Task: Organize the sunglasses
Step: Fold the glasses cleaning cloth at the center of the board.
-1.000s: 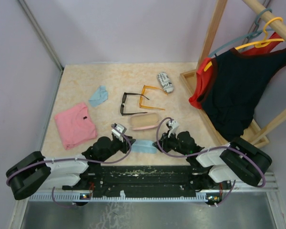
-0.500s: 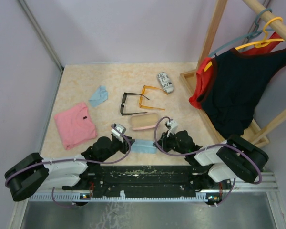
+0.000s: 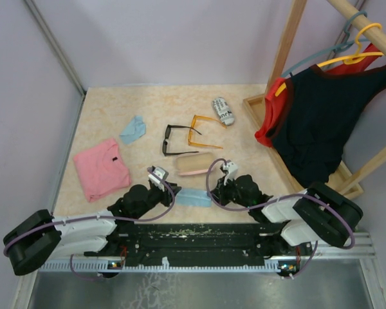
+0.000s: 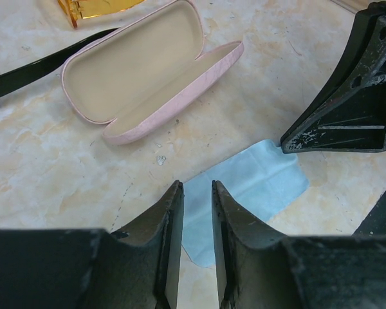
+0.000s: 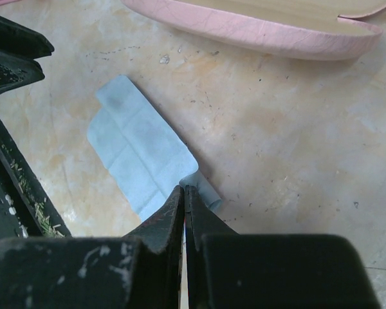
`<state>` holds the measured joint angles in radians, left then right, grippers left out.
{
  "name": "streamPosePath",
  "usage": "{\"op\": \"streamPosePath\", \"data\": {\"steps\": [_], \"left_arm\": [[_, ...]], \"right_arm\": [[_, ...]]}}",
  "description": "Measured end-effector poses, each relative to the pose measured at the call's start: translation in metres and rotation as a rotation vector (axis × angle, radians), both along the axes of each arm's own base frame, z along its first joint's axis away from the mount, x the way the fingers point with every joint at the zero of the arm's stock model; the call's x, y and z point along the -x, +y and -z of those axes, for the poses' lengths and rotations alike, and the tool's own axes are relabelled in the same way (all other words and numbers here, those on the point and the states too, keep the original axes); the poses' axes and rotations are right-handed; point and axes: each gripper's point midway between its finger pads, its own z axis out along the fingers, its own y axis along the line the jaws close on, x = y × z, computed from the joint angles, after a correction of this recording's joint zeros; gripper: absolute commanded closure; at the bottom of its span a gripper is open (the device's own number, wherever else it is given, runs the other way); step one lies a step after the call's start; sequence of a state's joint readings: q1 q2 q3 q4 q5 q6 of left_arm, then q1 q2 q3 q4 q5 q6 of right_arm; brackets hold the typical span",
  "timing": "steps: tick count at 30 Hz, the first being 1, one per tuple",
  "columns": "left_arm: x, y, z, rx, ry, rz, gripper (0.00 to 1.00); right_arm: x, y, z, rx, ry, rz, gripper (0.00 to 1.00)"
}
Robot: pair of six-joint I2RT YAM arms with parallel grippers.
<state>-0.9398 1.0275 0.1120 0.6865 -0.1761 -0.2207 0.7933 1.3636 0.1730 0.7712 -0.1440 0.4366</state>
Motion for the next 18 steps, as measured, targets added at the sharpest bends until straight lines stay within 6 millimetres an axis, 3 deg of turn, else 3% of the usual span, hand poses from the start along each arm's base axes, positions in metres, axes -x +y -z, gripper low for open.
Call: {"op": "streamPosePath", "data": {"steps": [10, 18], "left_arm": [[0.000, 0.003, 0.003, -0.013, 0.007, -0.007, 0.71], [0.001, 0.003, 0.008, -0.028, 0.018, -0.007, 0.71]], "right_arm": [[0.010, 0.006, -0.012, -0.020, -0.037, -0.085, 1.00], [0.022, 0.010, -0.011, -0.026, -0.018, -0.161, 1.00]]}}
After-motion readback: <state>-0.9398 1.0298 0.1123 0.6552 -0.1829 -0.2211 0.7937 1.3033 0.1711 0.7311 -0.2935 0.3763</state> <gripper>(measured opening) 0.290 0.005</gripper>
